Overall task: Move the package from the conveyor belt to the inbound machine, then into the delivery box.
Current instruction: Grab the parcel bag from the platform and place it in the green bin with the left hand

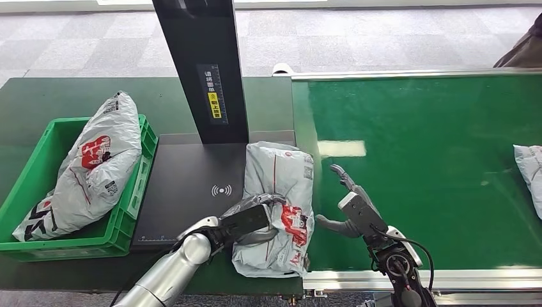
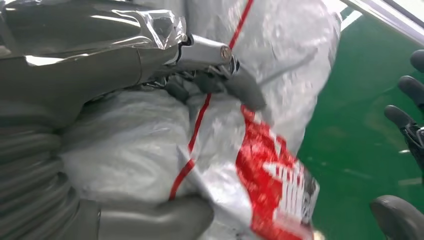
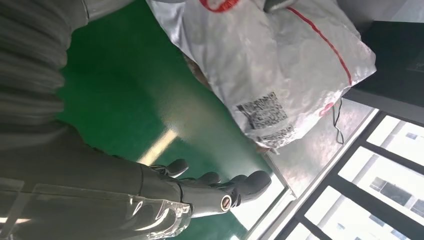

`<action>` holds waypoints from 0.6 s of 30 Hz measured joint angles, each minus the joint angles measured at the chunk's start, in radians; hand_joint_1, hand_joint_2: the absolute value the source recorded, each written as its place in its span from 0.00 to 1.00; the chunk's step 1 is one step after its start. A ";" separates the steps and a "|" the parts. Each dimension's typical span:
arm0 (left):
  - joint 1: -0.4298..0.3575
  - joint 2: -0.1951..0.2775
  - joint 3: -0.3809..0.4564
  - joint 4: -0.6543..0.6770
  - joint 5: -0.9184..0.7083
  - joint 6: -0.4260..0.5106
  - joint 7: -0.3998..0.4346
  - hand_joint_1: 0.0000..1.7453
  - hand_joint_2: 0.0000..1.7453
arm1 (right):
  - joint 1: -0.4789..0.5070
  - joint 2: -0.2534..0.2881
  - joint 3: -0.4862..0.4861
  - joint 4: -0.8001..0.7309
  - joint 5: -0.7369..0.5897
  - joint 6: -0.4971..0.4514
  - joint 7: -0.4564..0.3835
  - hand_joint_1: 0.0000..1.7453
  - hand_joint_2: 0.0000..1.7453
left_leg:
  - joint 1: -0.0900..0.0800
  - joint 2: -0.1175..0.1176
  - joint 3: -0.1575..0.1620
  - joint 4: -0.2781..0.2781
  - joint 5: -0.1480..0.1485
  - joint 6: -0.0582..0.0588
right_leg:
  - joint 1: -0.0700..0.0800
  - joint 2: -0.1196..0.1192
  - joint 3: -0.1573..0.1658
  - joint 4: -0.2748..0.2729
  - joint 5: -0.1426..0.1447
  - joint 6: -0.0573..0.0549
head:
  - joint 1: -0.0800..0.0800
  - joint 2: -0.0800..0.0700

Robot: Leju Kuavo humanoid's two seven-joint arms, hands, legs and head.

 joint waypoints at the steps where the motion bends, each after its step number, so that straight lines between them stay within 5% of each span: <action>1: 0.000 0.000 0.000 0.000 0.002 0.000 -0.001 0.82 1.00 | 0.000 0.000 0.000 -0.001 0.000 0.000 0.000 0.00 1.00 | 0.000 0.000 0.000 0.000 0.000 0.000 | 0.000 0.000 0.000 0.000 0.000 0.000 | 0.000 0.000; 8: -0.001 0.000 0.001 0.000 0.019 -0.007 -0.011 0.87 1.00 | 0.005 0.000 -0.003 -0.006 -0.004 0.007 0.001 0.00 1.00 | 0.000 0.000 0.000 0.000 0.000 0.000 | 0.000 0.000 0.000 0.000 0.000 0.000 | 0.000 0.000; 12: -0.001 -0.001 0.001 0.000 0.022 -0.013 -0.013 1.00 1.00 | 0.007 0.000 -0.007 -0.010 -0.005 0.008 0.002 0.00 1.00 | 0.000 0.000 0.000 0.000 0.000 0.000 | 0.000 0.000 0.000 0.000 0.000 0.000 | 0.000 0.000; 18: 0.011 0.001 0.009 -0.019 0.080 -0.031 -0.029 1.00 1.00 | 0.014 -0.001 -0.011 -0.020 -0.025 0.018 0.002 0.00 1.00 | 0.000 0.000 0.000 0.000 0.000 0.000 | 0.000 0.000 0.000 0.000 0.000 0.000 | 0.000 0.000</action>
